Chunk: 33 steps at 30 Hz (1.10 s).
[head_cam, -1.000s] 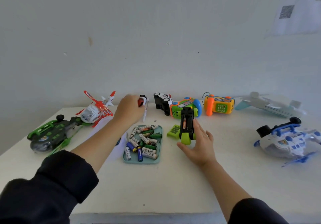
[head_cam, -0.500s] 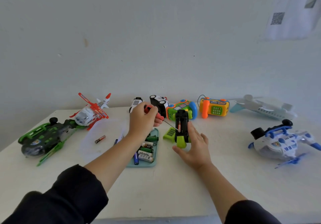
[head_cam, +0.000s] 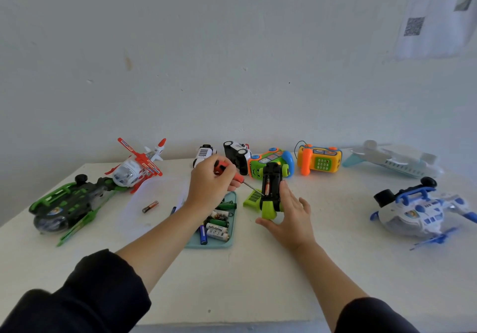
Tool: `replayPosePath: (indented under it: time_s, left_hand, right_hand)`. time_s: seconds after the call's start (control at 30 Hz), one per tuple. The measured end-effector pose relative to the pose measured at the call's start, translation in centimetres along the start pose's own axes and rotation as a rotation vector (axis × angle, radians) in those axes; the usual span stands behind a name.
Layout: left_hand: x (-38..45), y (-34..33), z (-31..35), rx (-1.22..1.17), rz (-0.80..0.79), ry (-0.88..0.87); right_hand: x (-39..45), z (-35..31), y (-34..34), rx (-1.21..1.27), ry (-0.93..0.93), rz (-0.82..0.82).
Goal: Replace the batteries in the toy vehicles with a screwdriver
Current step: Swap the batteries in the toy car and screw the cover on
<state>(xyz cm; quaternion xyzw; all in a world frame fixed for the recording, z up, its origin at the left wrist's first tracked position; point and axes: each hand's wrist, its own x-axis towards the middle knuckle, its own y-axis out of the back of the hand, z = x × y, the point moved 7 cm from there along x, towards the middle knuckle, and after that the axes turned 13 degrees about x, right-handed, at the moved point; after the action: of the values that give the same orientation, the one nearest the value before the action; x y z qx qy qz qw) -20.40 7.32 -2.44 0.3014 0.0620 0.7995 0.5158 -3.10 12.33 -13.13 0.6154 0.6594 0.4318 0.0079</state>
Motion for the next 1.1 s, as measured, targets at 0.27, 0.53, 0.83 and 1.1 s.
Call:
replayPosePath:
  time_s: [0.27, 0.53, 0.83, 1.1]
  left_hand:
    - [-0.5, 0.2, -0.3, -0.069, -0.021, -0.002]
    - [-1.0, -0.2, 0.5, 0.037, -0.034, -0.084]
    - [-1.5, -2.6, 2.6, 0.892, -0.512, -0.164]
    - [-6.4, -7.2, -2.0, 1.068, -0.687, -0.121]
  right_hand:
    - [0.1, -0.2, 0.1, -0.027, 0.009, 0.017]
    - [0.0, -0.2, 0.1, -0.007, -0.005, 0.010]
    - [0.1, 1.0, 0.5, 0.010, -0.081, 0.132]
    - [0.2, 0.7, 0.7, 0.021, -0.053, 0.106]
